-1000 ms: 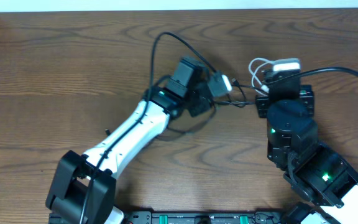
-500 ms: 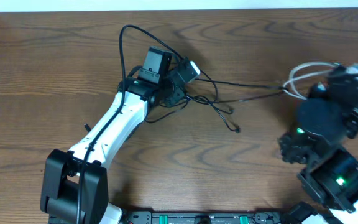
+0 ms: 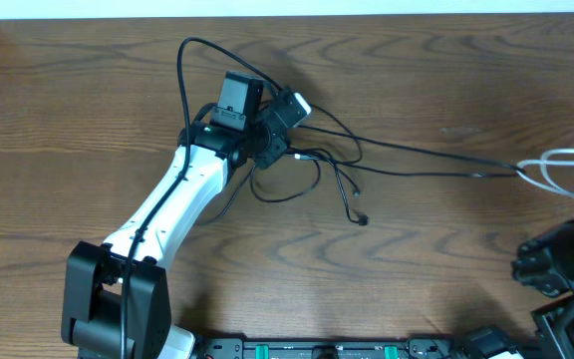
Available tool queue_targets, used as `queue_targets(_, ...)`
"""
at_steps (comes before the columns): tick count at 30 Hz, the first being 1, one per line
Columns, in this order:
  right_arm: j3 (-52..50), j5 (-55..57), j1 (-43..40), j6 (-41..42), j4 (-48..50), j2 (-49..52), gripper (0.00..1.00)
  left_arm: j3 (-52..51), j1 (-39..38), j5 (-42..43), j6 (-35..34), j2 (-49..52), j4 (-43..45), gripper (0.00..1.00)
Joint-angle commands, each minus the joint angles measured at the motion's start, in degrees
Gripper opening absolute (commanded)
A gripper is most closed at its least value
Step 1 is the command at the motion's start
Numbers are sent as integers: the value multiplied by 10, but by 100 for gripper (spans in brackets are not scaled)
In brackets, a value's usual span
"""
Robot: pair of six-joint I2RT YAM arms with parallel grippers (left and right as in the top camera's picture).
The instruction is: Untangle cables
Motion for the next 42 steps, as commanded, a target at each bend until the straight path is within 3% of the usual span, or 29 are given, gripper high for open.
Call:
queue_targets(1, 5, 36, -41, -1, 10, -23, 1, 1, 22, -27, -1, -7, -3, 7)
queue_targets(8, 5, 14, -77, -1, 12, -25, 1, 1, 25, -19, -2, -7, -1, 7)
queue_targets(12, 5, -76, -77, -1, 7, -25, 1, 1, 25, -6, -6, -7, -1, 7)
queue_targets(15, 5, -226, -76, 11, -25, -24, 1, 1, 25, -5, -6, -7, -1, 7)
queue_targets(23, 5, -705, -76, 159, -108, 17, 1, 1, 24, 14, -8, -7, -1, 7)
queue_targets(28, 5, -979, -76, 162, -118, 101, 1, 1, 24, 14, -8, -7, -1, 7)
queue_targets(31, 5, -1089, -76, 137, -148, 161, 1, 1, 24, 14, -8, -7, -2, 7)
queue_targets(33, 5, -1118, -76, 125, -177, 195, 1, 1, 24, 14, -8, -7, -2, 7)
queue_targets(38, 5, -1127, -76, 87, -254, 240, 12, 1, 24, 14, -8, -7, -3, 7)
queue_targets(42, 5, -1127, -76, 37, -286, 235, 29, 1, 24, 14, -8, -7, -3, 7)
